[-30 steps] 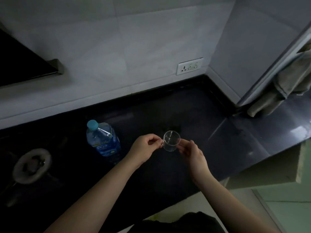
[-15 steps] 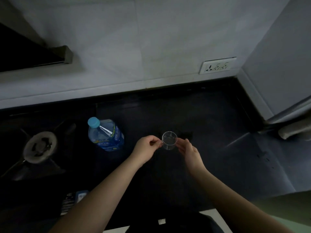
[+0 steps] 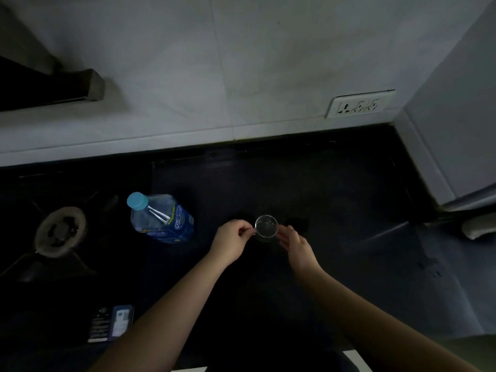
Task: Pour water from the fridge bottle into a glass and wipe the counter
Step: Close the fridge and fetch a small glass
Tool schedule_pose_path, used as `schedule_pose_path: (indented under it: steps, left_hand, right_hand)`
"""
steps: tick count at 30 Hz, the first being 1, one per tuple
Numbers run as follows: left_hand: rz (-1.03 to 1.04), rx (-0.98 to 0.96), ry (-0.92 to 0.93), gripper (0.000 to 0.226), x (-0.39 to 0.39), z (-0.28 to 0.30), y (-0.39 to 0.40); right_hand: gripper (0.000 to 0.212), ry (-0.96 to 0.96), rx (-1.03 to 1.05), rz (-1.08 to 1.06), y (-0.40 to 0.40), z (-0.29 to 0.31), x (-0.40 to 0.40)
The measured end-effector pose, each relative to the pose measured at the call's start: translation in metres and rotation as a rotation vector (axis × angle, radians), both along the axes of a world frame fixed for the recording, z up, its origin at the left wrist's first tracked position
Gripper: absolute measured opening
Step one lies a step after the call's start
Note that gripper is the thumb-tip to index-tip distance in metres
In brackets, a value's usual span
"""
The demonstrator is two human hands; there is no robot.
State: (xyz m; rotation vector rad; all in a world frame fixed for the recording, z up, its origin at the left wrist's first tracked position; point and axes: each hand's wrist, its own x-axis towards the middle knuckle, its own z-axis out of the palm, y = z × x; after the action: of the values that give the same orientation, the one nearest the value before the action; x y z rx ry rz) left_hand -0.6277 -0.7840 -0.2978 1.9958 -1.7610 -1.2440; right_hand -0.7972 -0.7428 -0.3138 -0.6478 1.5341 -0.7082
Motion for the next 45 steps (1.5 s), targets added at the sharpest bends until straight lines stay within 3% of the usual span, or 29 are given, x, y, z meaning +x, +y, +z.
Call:
schedule_pose_path:
  steps: [31,45]
  left_hand:
    - [-0.027,-0.075,-0.043,0.016,-0.002,-0.015,-0.001]
    - [-0.019,-0.105,-0.078,0.026,0.014,0.009,0.01]
  right_hand:
    - [0.047,-0.03,0.033,-0.008,-0.005,-0.006,-0.003]
    - [0.039,0.125,0.025,0.029,-0.004,0.007,-0.01]
